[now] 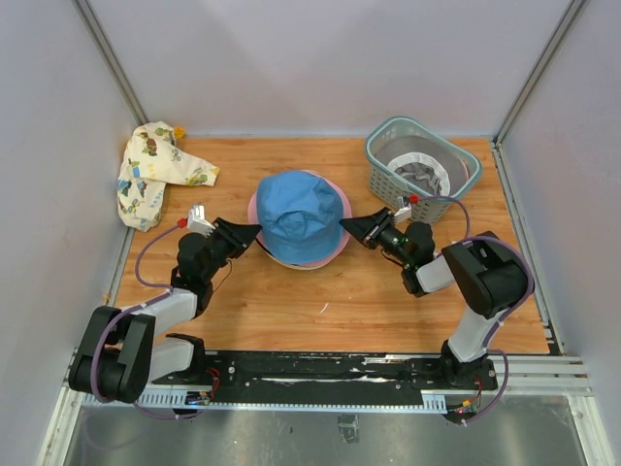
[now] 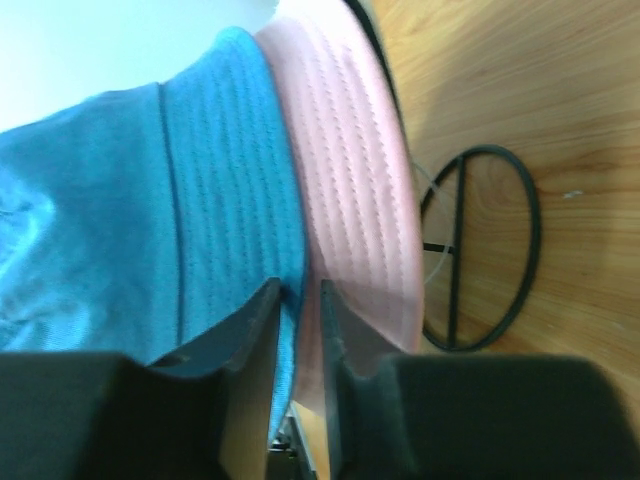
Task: Stack the hats
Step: Stack the hat on the hat.
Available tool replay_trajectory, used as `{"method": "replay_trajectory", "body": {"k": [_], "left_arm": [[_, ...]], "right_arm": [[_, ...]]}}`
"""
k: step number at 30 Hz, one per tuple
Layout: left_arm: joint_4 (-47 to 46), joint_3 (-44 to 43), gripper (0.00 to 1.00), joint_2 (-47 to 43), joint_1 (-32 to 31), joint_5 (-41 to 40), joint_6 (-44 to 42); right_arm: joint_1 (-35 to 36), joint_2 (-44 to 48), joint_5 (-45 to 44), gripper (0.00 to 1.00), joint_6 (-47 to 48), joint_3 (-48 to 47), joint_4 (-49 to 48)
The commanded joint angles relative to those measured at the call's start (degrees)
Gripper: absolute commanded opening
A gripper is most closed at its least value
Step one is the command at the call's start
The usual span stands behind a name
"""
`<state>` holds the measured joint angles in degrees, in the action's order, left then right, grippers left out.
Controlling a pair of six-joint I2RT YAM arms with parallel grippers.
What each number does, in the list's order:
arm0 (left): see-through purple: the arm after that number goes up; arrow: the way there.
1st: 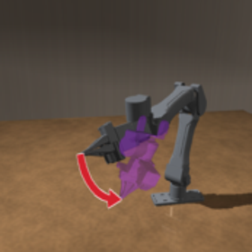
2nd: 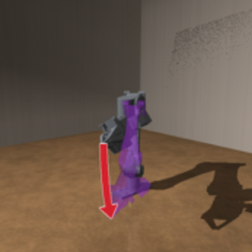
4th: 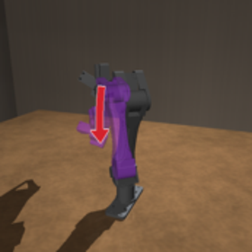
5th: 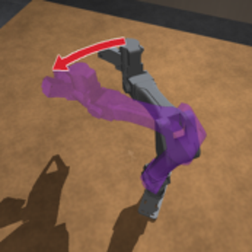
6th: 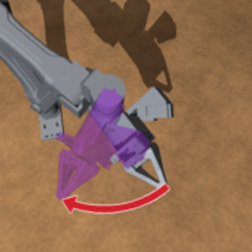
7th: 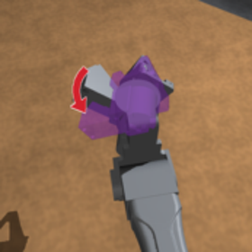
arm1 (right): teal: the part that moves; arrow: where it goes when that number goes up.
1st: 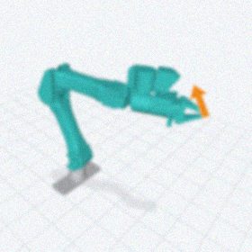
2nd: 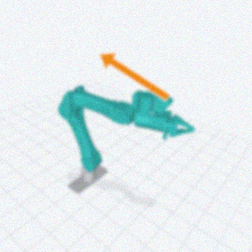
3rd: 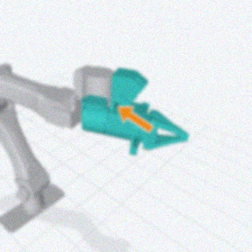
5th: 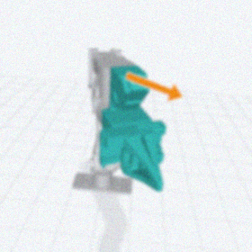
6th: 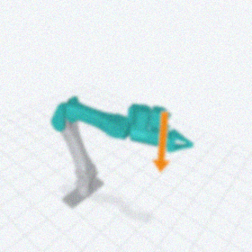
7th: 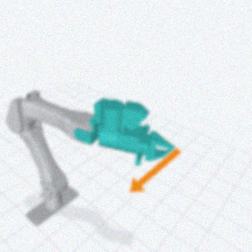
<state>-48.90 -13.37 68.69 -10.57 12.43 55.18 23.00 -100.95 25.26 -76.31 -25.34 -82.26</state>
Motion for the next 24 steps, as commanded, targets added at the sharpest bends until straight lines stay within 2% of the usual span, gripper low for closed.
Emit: {"method": "replay_trajectory", "body": {"k": [1,3,6,9,13,19,24], "left_arm": [[10.9,1.0,0.4,-4.1,0.3,-3.4,-2.4],[13.6,0.5,0.49,-6.8,0.3,-4.8,-3.0],[16.4,0.0,0.55,-8.7,0.3,-6.0,-3.4],[18.2,0.0,0.58,-10.7,0.4,-6.4,-3.4],[22.1,-0.4,0.61,-15.0,0.7,-7.8,-3.8],[27.7,-2.2,0.64,-21.0,0.8,-9.4,-4.7],[31.4,-5.2,0.65,-24.2,0.9,-10.8,-6.4]], "right_arm": [[-0.4,4.2,0.2,0.32,4.9,-0.6,10.3],[-0.4,7.6,-0.3,0.41,6.8,-0.7,14.5],[-0.4,11.5,-1.0,0.5,9.5,-0.5,19.6],[-0.4,17.6,-1.8,0.54,12.6,-0.3,26.4],[-0.4,29.1,-5.1,0.58,20.7,-2.4,43.2],[-0.4,44.3,-14.7,0.64,33.5,-12.6,70.0],[-2.9,46.0,-23.1,0.67,43.6,-25.3,84.5]]}}
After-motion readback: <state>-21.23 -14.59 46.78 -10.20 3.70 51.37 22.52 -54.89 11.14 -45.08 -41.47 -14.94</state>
